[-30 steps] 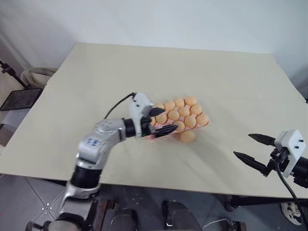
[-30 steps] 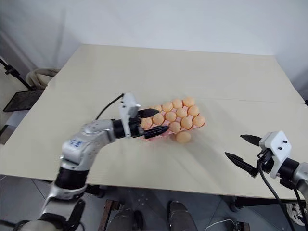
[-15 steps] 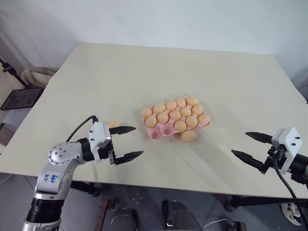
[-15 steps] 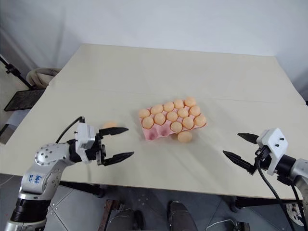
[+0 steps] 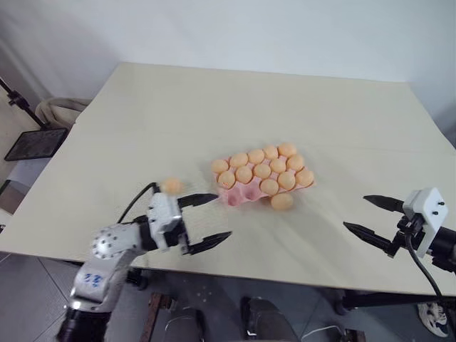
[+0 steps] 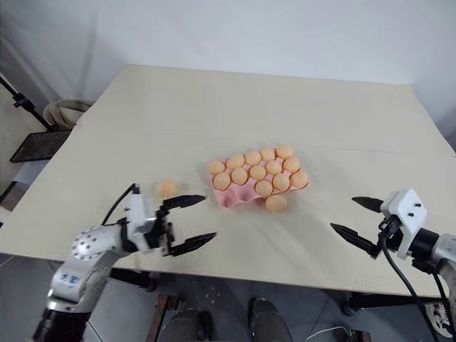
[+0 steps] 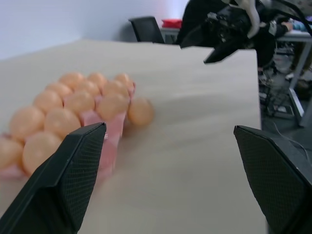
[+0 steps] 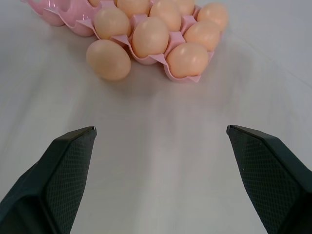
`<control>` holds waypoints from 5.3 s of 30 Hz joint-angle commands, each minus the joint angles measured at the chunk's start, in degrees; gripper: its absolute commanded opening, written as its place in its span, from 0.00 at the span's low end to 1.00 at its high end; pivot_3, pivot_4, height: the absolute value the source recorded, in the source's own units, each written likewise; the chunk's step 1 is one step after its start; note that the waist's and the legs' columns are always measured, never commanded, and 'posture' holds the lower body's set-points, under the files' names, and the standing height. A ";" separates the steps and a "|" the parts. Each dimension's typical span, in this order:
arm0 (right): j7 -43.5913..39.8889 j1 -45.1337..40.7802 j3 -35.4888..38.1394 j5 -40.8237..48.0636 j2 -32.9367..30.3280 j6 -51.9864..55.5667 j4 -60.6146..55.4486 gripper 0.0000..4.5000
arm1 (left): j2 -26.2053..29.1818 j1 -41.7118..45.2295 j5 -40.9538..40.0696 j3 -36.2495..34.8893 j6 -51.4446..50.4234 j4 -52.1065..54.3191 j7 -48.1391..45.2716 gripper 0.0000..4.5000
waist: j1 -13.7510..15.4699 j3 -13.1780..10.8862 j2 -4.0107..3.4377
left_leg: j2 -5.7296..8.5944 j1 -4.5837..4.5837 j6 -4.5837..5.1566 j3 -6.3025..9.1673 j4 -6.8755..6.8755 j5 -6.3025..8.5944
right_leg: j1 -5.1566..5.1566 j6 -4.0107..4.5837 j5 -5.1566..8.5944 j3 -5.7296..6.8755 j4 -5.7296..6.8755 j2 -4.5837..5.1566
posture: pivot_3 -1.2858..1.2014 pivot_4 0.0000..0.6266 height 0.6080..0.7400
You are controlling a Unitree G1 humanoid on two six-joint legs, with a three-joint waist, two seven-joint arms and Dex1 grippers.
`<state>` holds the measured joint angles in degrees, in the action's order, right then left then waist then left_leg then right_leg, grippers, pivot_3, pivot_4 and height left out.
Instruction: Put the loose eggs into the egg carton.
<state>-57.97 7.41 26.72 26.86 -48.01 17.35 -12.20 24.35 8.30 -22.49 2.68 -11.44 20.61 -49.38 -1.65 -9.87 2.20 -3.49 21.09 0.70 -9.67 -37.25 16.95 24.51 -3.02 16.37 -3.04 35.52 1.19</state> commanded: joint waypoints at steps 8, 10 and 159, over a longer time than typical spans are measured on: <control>0.19 0.38 1.58 -0.11 -0.69 -0.76 -0.88 1.00 | -13.62 15.41 13.79 14.72 -6.37 -7.22 15.64 0.99 | -0.13 0.00 0.00 | 0.13 0.01 0.38 -0.02 0.02 -0.17 | 0.02 -0.57 -0.32 -0.04 -0.01 0.04 | 0.52 0.24 1.00; 0.43 0.80 1.72 -0.09 -0.53 -0.71 -1.17 1.00 | -16.78 18.66 15.16 17.44 -7.34 -11.18 16.65 0.99 | -0.05 0.00 -0.01 | 0.13 0.00 0.39 0.02 0.02 -0.18 | 0.02 -0.57 -0.31 -0.03 0.02 0.02 | 0.52 0.24 1.00; 5.83 5.08 1.92 0.17 1.67 1.10 -7.10 1.00 | -32.25 32.86 21.34 20.75 -20.33 -38.22 26.27 0.58 | 0.08 -0.03 0.01 | 0.68 0.41 0.89 0.33 0.17 -0.19 | 0.05 -1.07 -0.52 0.06 -0.51 0.48 | 0.52 0.24 1.00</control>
<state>-52.57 12.27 27.33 26.44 -46.50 18.73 -17.74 -5.92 39.95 -1.58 23.21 -33.60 -18.84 -22.77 -1.57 -9.90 2.20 -2.81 21.50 1.58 -9.33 -37.08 16.75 24.56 -4.09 15.85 -2.97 35.00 1.67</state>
